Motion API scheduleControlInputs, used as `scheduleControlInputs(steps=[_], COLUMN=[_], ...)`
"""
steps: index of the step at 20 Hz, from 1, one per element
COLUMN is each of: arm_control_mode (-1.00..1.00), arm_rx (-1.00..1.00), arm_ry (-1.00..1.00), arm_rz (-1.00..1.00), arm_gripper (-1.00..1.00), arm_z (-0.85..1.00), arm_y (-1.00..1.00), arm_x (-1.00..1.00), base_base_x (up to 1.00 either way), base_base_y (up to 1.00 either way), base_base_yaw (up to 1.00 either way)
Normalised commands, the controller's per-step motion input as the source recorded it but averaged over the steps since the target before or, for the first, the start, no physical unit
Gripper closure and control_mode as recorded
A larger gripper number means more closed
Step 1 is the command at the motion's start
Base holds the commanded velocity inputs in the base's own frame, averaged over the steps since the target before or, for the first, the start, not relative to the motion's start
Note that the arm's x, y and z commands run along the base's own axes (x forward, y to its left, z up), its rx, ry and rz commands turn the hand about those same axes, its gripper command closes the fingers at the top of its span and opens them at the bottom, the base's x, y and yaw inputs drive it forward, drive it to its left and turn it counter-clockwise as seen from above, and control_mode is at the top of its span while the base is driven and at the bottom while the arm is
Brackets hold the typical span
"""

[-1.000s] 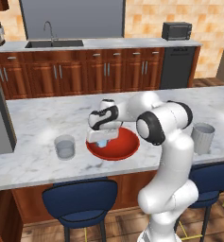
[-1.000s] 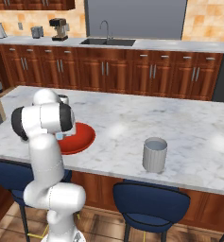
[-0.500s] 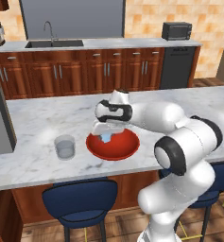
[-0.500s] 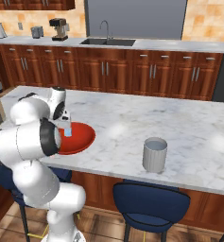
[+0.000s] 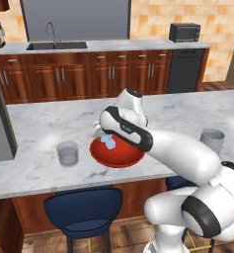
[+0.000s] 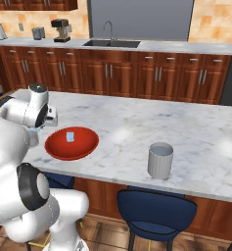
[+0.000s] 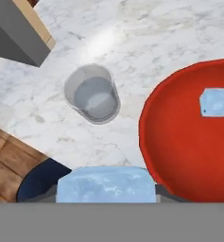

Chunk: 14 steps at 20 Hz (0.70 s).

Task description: There are four ice cubes in the ice bowl. Place two ice cubes in each glass of water.

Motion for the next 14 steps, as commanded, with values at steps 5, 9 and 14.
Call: scheduleControlInputs(steps=[5,9,14], arm_control_mode=[-1.0,-1.0,-1.0], arm_rx=[0.0,0.0,-0.01], arm_ry=[0.03,0.22,0.23], arm_rz=[-0.04,0.02,0.01], arm_gripper=[1.0,1.0,1.0], arm_z=[0.45,0.15,-0.07], arm_y=[0.82,0.15,0.08], arm_x=[0.17,0.51,0.44], base_base_x=[0.0,0.0,0.0], base_base_y=[0.0,0.0,0.0], base_base_yaw=[0.0,0.0,0.0])
